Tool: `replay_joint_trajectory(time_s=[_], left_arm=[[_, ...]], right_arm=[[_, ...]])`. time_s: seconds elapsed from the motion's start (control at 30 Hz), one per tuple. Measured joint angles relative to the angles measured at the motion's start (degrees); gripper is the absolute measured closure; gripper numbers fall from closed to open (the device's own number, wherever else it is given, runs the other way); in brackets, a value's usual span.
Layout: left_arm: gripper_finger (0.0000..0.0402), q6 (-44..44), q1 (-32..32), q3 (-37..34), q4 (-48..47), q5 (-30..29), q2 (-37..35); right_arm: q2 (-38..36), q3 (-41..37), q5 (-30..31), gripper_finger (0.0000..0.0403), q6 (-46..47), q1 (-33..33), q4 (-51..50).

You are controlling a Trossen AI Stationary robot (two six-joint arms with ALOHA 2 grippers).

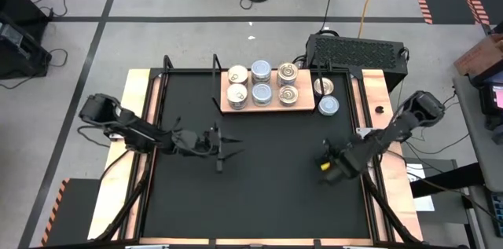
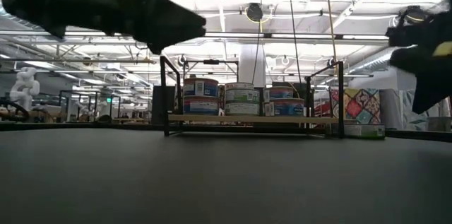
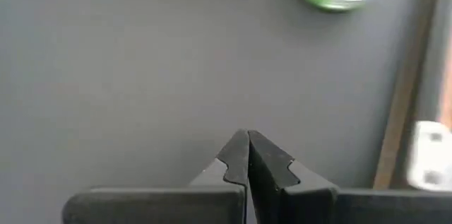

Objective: Stack canned seafood by type on shelf
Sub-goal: Move the cans to the middle right of the table

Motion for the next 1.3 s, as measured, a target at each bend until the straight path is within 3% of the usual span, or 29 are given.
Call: replay_joint_trajectory(time_s=[0.1, 0.27, 0.57, 0.77, 1.13, 1.3], left_arm=[[0.0239, 0.0, 1.4, 0.0, 2.1, 4.4, 1.2], [0.0239, 0.0, 2.3, 0.4, 0.7, 10.0, 1.2], [0.0239, 0.0, 1.4, 0.4, 0.1, 11.7, 1.2], [0.0239, -0.1, 1.5, 0.4, 0.2, 11.8, 1.2], [0.024, -1.4, 1.2, 0.4, 1.3, 11.9, 1.2], [0.024, -1.4, 1.2, 0.4, 1.2, 11.9, 1.2]], right_arm=[[-0.9, 0.0, -0.4, 0.0403, -1.7, -5.9, -3.3], [-4.1, 0.0, 0.5, 0.0403, -12.0, -16.7, -2.3], [-17.0, 0.0, -4.3, 0.0403, -31.9, -38.0, -1.7], [-23.3, 0.0, -8.7, 0.0403, -45.8, -51.0, 5.2], [-23.9, 0.0, -20.5, 0.0403, -64.0, -73.5, 16.7], [-21.9, 0.1, -22.2, 0.0403, -67.8, -81.6, 17.3]])
